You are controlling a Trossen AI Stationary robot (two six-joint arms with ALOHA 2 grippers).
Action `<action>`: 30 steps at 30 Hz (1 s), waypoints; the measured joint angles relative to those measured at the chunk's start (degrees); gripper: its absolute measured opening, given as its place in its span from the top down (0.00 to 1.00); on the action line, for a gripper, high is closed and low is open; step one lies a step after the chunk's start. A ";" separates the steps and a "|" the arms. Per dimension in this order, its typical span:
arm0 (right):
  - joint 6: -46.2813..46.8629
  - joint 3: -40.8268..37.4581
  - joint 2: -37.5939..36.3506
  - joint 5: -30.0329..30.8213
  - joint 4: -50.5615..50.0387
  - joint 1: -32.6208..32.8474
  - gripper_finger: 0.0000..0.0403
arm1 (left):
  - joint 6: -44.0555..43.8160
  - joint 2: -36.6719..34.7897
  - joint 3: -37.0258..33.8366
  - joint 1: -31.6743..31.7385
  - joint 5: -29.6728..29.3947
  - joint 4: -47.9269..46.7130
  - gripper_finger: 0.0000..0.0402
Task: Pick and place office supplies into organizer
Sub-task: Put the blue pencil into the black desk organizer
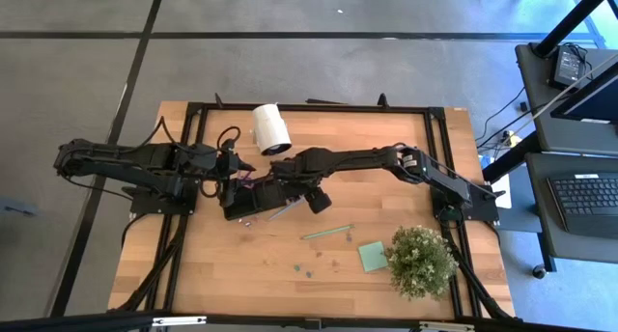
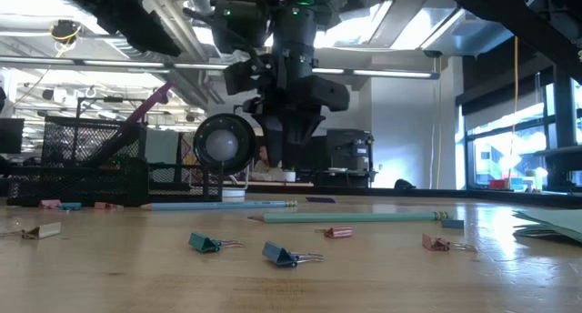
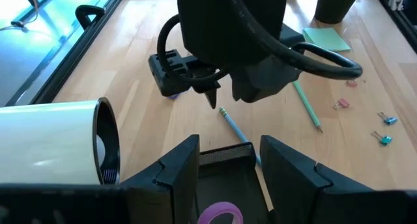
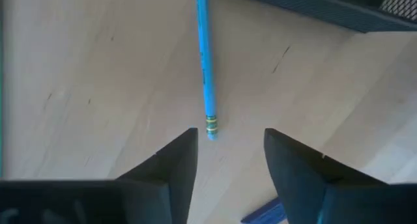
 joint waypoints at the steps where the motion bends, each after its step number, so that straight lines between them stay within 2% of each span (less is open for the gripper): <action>1: 0.00 0.00 0.02 0.00 0.04 0.00 0.57 | -0.02 0.00 0.00 0.00 0.00 0.02 0.61; 7: 0.13 -0.02 2.41 0.00 0.24 -0.02 0.62 | -0.06 0.01 0.00 0.00 0.00 -0.02 0.61; 19: 0.72 -0.07 3.56 0.00 0.35 -0.14 0.61 | -0.15 0.02 0.00 -0.01 0.00 -1.36 0.61; 30: 3.15 -4.37 3.37 -0.02 0.48 -0.28 0.61 | -1.00 0.02 0.00 0.00 -0.02 -2.99 0.61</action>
